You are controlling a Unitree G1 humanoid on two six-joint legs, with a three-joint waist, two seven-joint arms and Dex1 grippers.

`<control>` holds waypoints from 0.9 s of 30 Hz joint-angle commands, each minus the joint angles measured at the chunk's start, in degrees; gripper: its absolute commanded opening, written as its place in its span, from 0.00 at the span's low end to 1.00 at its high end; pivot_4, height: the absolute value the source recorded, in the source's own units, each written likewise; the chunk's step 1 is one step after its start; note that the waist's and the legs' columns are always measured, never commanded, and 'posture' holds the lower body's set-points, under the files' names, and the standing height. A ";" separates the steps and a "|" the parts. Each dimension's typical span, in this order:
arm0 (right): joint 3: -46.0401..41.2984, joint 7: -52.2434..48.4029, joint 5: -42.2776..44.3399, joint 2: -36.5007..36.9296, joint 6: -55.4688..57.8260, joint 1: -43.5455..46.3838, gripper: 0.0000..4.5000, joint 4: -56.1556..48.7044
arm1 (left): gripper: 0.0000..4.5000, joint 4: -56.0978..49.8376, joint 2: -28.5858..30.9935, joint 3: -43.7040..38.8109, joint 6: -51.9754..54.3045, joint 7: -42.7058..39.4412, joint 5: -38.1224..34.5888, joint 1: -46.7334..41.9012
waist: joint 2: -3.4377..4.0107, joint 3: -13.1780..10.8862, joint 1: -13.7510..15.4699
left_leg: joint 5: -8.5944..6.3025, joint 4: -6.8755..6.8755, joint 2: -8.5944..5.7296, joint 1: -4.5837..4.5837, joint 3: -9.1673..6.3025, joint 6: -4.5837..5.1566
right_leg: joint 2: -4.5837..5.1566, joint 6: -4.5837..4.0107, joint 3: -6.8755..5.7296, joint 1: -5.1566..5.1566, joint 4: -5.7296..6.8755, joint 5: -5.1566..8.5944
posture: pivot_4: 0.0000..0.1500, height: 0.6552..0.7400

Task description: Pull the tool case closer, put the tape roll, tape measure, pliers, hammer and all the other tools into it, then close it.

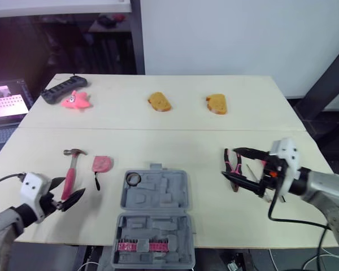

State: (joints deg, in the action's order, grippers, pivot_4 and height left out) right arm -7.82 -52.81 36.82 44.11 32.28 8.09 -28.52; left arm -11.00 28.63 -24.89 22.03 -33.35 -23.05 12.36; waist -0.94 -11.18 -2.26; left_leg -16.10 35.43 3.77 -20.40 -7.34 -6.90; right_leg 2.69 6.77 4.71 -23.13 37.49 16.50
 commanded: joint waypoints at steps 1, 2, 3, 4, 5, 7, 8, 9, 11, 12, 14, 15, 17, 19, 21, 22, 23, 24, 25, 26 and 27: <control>4.10 -0.56 0.97 -1.24 0.54 4.70 1.00 -2.18 | 1.00 -8.27 -5.25 1.85 5.29 10.57 0.50 -0.40 | -0.06 0.02 0.11 | 0.00 0.05 0.00 -0.02 -0.05 0.00 | -0.01 0.02 -0.03 0.01 0.00 -0.01 | 1.00 1.00; 5.66 -0.73 0.59 -1.70 0.60 6.36 1.00 -1.88 | 1.00 -9.52 -7.09 3.44 6.26 12.61 1.28 -0.72 | -0.09 0.03 0.12 | 0.00 0.07 0.00 -0.06 -0.06 0.00 | -0.01 0.02 -0.07 0.01 0.00 -0.01 | 1.00 1.00; 6.76 -0.84 0.32 -1.98 0.66 7.52 1.00 -1.61 | 1.00 -10.28 -8.18 4.53 7.05 14.06 1.74 -1.00 | -0.08 0.02 0.09 | 0.00 0.07 0.00 -0.06 -0.09 0.00 | -0.02 0.02 -0.09 0.00 -0.01 -0.01 | 1.00 1.00; 7.70 -0.77 -0.06 -2.31 0.63 8.57 1.00 -1.24 | 1.00 -10.21 -9.54 4.94 7.40 16.97 3.15 -1.79 | -0.08 0.02 0.10 | 0.00 0.07 0.00 -0.06 -0.09 0.00 | -0.01 0.02 -0.08 0.00 -0.01 -0.01 | 1.00 1.00; 8.55 -0.70 -0.37 -2.62 0.62 9.47 1.00 -0.96 | 1.00 -10.25 -10.70 5.49 9.11 19.19 3.54 -2.61 | -0.08 0.03 0.11 | 0.00 0.07 0.00 -0.05 -0.09 0.00 | -0.02 0.02 -0.09 0.00 -0.01 -0.01 | 1.00 1.00; 9.76 -0.72 -0.72 -3.11 0.71 10.57 1.00 -0.79 | 1.00 -8.28 -12.53 5.66 9.88 23.81 5.79 -4.71 | -0.08 0.03 0.13 | 0.00 0.08 -0.01 -0.04 -0.09 0.00 | -0.02 0.01 -0.08 0.00 -0.01 -0.02 | 1.00 1.00; 10.26 -0.72 -0.65 -3.34 0.84 10.82 1.00 -0.90 | 1.00 -7.02 -13.21 5.82 10.02 25.49 6.64 -6.11 | -0.08 0.03 0.13 | 0.00 0.10 -0.01 -0.06 -0.09 0.00 | -0.02 0.00 -0.09 0.00 -0.01 -0.02 | 1.00 1.00; 10.62 -0.67 -0.61 -3.51 0.90 10.95 1.00 -1.00 | 1.00 -6.13 -13.65 5.84 9.95 26.58 7.29 -7.06 | -0.08 0.03 0.11 | 0.00 0.11 -0.02 -0.06 -0.09 0.00 | -0.02 0.00 -0.09 0.01 -0.01 -0.02 | 1.00 1.00; 11.17 -0.70 -0.47 -3.67 0.96 10.75 1.00 -1.36 | 1.00 -3.90 -13.21 7.62 10.64 26.09 8.16 -8.94 | -0.08 0.03 0.10 | 0.00 0.12 -0.02 -0.06 -0.10 0.00 | -0.03 0.00 -0.09 0.01 -0.01 -0.02 | 1.00 1.00; 11.27 -0.66 -0.32 -3.79 0.94 10.59 1.00 -1.56 | 1.00 -2.39 -13.13 8.29 11.32 25.52 8.04 -9.89 | -0.08 0.03 0.12 | 0.00 0.12 -0.02 -0.06 -0.10 0.01 | -0.03 0.00 -0.09 0.01 -0.01 -0.02 | 1.00 1.00; 11.45 -0.45 -0.18 -3.87 1.03 10.29 1.00 -1.91 | 1.00 0.65 -12.85 9.36 10.63 25.28 9.12 -11.39 | -0.08 0.03 0.12 | 0.00 0.12 -0.02 -0.07 -0.10 0.00 | -0.03 0.00 -0.09 0.01 -0.03 -0.02 | 1.00 1.00; 11.49 -0.39 -0.12 -3.87 1.11 10.11 1.00 -2.12 | 1.00 2.38 -12.97 9.83 10.36 24.97 9.24 -12.11 | -0.08 0.03 0.09 | 0.00 0.12 -0.03 -0.07 -0.10 0.00 | -0.03 0.00 -0.09 0.01 -0.03 -0.02 | 1.00 1.00; 11.54 -0.27 -0.26 -3.85 1.15 9.87 1.00 -2.52 | 1.00 4.47 -13.20 11.01 9.85 24.40 9.62 -12.58 | -0.03 0.06 0.10 | 0.00 0.12 -0.03 -0.07 -0.10 0.00 | -0.03 0.00 -0.09 0.01 -0.03 -0.02 | 1.00 1.00; 11.44 -0.09 -0.26 -3.87 1.39 9.92 1.00 -2.78 | 0.94 5.43 -13.46 11.05 9.66 24.23 9.62 -12.41 | 0.06 0.11 0.12 | 0.00 0.10 -0.03 -0.04 -0.10 0.00 | -0.03 0.00 -0.09 0.01 -0.03 -0.02 | 1.00 1.00; 11.20 0.23 -0.22 -3.81 1.73 10.07 1.00 -2.97 | 0.81 6.02 -13.55 10.46 9.32 23.92 9.41 -11.66 | 0.09 0.13 0.12 | 0.00 0.10 -0.03 -0.04 -0.10 0.00 | -0.03 0.00 -0.08 0.02 -0.03 -0.02 | 1.00 1.00; 11.15 0.36 -0.26 -3.80 1.82 10.12 1.00 -3.02 | 0.71 6.21 -13.52 10.32 9.10 23.73 9.38 -11.39 | 0.10 0.13 0.12 | 0.00 0.10 -0.03 -0.04 -0.10 0.00 | -0.02 0.00 -0.08 0.02 -0.03 -0.02 | 1.00 1.00; 11.23 0.62 -0.30 -3.96 1.94 10.21 1.00 -2.98 | 0.59 6.41 -13.41 10.33 8.89 23.47 9.41 -11.19 | 0.10 0.13 0.13 | 0.00 0.10 -0.03 -0.04 -0.10 0.00 | -0.02 0.00 -0.08 0.02 -0.03 -0.02 | 1.00 1.00; 11.44 0.82 -0.44 -4.10 1.99 10.32 1.00 -2.94 | 0.49 6.35 -14.74 9.20 9.25 22.21 11.51 -11.45 | 0.11 0.13 0.15 | 0.00 0.10 -0.03 -0.05 -0.10 0.00 | -0.02 0.00 -0.08 0.02 -0.03 -0.02 | 1.00 1.00; 11.66 0.95 -0.54 -4.24 2.00 10.38 1.00 -2.91 | 0.37 6.41 -14.60 9.32 9.35 22.44 10.90 -11.34 | 0.12 0.14 0.19 | 0.00 0.10 -0.03 -0.05 -0.10 0.00 | -0.02 0.00 -0.08 0.02 -0.03 -0.02 | 1.00 1.00; 11.78 1.06 -0.58 -4.34 2.00 10.45 1.00 -2.84 | 0.27 6.41 -14.57 9.38 9.48 22.56 10.66 -11.29 | 0.12 0.14 0.24 | 0.00 0.10 -0.04 -0.05 -0.09 0.00 | -0.01 0.00 -0.08 0.02 -0.04 -0.02 | 1.00 1.00; 11.82 1.09 -0.60 -4.38 1.98 10.49 1.00 -2.77 | 0.14 6.42 -14.52 9.47 9.56 22.71 10.42 -11.26 | 0.13 0.15 0.28 | 0.00 0.10 -0.04 -0.05 -0.10 0.00 | -0.01 0.00 -0.08 0.03 -0.04 -0.02 | 1.00 1.00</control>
State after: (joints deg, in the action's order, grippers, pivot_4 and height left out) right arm 4.19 -51.92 35.96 40.06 34.59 17.79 -29.29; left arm -5.64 14.54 -16.66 30.44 -9.75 -12.35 0.02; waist -0.81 -11.03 -1.98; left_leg -16.10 35.53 3.73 -20.44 -7.44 -6.90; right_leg 2.68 6.77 4.63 -23.10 37.44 16.48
